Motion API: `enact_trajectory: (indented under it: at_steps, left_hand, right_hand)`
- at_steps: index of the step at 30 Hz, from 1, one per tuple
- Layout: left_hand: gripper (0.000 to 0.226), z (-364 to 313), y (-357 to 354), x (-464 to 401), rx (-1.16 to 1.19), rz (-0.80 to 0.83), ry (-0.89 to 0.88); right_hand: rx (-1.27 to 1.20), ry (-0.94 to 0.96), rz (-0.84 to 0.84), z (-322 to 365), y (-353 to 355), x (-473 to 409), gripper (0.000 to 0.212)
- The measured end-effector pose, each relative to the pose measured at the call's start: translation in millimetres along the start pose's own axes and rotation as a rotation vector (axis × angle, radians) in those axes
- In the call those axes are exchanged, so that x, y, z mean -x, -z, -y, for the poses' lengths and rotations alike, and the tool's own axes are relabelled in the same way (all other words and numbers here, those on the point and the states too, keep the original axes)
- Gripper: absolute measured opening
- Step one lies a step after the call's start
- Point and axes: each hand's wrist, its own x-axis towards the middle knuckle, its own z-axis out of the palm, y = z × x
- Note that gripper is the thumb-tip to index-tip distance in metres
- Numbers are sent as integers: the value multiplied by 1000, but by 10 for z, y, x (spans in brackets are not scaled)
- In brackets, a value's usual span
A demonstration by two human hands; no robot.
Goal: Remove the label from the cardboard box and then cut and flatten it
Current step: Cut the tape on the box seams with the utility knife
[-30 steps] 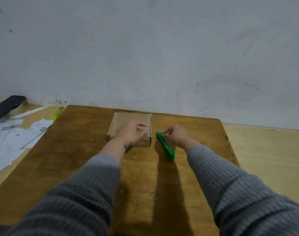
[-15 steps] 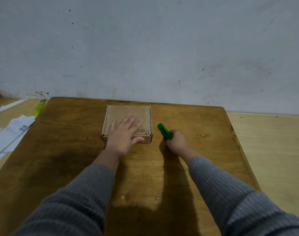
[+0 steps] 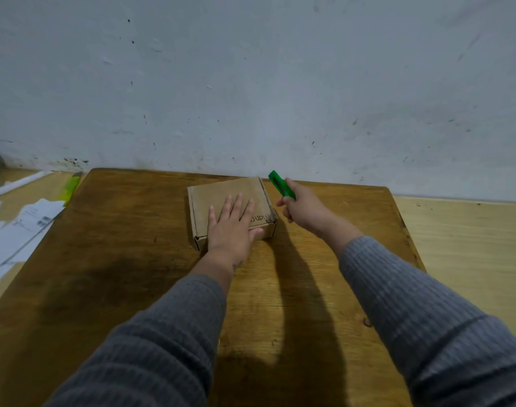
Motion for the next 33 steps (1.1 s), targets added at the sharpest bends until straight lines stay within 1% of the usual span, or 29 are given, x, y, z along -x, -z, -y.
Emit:
enact_trajectory:
  at_steps: [2,5,10,15,20,23,26,28,30,33]
  left_hand:
    - [68,3,5,-8,0,9,2]
    - [66,4,15,-10,-7,18,2]
    - [65,4,28,-7,-9,22,2]
    - [63,9,8,-21,-23,19,8]
    - [62,4,11,-16,-25,17,10]
    - [63,2,13,-27,-20,22,14]
    - [63,2,10,-27,-16,19,17]
    - [64,2,12,-27,-15,26,18]
    - [64,5,17,-26,-18,27,20]
    - [63,2,15,-23,-20,17,16]
  right_hand:
    - [145,90,-112,-37,-86,8,51]
    - [234,148,-204,-80,-162,-20,44]
    - [324,170,-241,-31,-241,-76,40]
    - [448,196,-235,67,-257,-68,35]
    - [454,195,-269,50,-313,-59,32]
    - [476,174,-272,49,-301,-38,35]
    - [449,155,-263,19,-300,-38,36]
    - [420,141,-295,12,-290,-34,35]
    - [398,167,-311,27,-288,-29,34]
    - [415,204,-285,76,-286,-12,32]
